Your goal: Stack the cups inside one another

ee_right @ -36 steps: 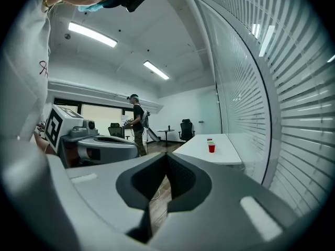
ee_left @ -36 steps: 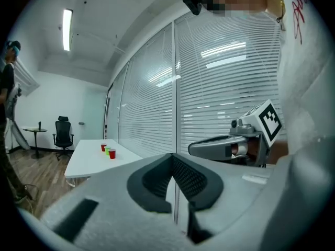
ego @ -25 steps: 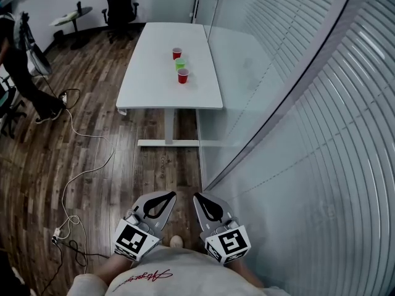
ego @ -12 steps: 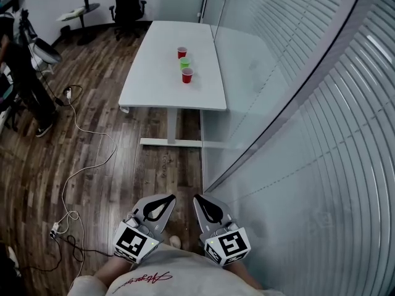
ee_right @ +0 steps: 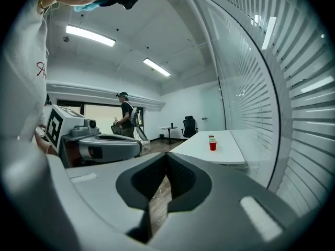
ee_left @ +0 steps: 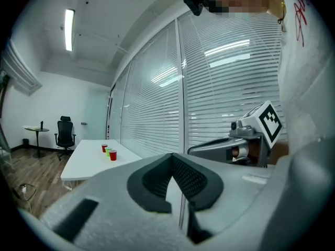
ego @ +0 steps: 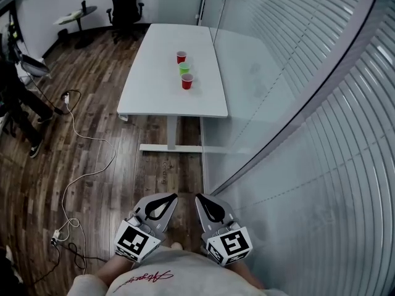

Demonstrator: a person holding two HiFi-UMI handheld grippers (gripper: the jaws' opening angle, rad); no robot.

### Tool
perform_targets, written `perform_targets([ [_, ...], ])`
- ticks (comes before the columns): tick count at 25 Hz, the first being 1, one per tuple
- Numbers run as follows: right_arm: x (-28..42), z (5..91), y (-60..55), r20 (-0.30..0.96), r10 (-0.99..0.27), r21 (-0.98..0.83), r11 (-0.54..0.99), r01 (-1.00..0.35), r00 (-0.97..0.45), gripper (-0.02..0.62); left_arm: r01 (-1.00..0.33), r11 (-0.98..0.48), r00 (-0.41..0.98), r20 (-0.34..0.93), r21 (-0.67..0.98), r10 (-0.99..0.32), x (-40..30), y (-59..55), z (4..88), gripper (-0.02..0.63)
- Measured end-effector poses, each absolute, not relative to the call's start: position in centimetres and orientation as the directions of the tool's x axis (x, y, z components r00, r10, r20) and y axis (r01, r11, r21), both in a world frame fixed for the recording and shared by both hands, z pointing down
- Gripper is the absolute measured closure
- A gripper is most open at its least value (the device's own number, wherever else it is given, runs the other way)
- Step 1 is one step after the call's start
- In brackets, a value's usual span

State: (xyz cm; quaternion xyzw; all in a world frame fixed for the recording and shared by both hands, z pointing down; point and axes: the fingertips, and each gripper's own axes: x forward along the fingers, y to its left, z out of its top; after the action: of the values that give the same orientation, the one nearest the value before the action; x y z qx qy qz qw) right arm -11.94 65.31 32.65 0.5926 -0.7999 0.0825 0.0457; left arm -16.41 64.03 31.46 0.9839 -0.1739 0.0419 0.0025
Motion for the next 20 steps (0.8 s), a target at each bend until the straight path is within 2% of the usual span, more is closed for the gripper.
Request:
perform_targets([
  [20, -8.4, 31.7, 48.6, 0.172, -0.948, -0.062, 0.26, -0.964, -0.267, 0.592, -0.318, -0.947, 0.944, 0.078, -0.034, -0.32, -12.9, 46.8, 30.3, 0.612],
])
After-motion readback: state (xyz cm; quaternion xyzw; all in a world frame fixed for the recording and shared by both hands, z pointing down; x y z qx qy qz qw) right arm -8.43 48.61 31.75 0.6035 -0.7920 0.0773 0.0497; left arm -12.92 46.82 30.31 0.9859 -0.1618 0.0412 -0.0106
